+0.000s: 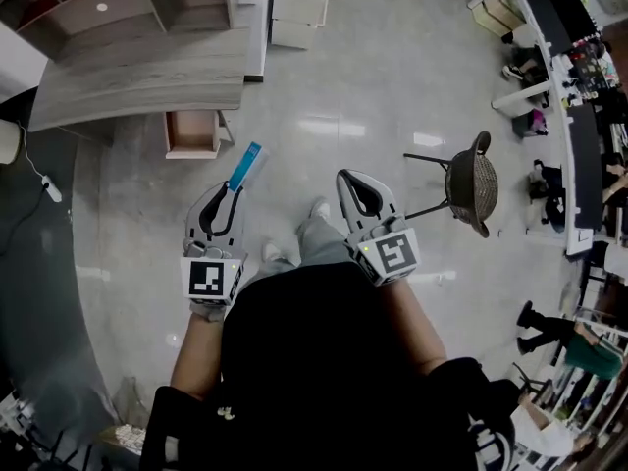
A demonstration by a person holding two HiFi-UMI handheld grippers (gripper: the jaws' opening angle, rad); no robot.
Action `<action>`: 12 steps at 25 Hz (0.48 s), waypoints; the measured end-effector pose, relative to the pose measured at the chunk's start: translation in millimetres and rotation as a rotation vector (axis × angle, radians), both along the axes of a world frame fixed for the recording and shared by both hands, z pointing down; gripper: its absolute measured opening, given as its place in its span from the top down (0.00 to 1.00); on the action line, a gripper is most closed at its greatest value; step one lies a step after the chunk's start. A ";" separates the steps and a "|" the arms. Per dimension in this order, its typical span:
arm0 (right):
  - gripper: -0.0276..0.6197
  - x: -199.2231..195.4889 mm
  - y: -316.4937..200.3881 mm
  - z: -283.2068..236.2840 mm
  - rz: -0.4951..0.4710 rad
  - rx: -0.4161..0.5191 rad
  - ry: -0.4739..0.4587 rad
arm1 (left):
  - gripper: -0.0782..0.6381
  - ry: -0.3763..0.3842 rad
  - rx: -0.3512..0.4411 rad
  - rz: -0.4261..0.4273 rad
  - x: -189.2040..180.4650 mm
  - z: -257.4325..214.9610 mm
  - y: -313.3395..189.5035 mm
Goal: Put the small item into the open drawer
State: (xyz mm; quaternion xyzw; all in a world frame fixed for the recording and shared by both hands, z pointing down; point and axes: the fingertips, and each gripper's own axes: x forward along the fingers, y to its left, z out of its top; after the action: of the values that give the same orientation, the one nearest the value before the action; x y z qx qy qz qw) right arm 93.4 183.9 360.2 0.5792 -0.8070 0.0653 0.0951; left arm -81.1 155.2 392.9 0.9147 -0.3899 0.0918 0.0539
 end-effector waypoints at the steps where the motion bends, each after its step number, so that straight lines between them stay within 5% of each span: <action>1: 0.94 0.7 -6.6 0.1 0.005 -0.010 -0.003 | 0.77 0.000 0.000 -0.004 -0.4 0.1 -5.1; 12: 0.94 19.6 -105.7 6.0 -0.132 -0.022 -0.021 | 0.77 -0.032 -0.011 -0.108 22.9 2.8 -79.8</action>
State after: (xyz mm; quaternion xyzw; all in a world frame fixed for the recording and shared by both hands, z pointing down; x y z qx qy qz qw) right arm 112.9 78.2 366.2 0.5230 -0.8436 0.0736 0.0973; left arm -58.2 75.5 395.7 0.8903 -0.4392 0.1055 0.0574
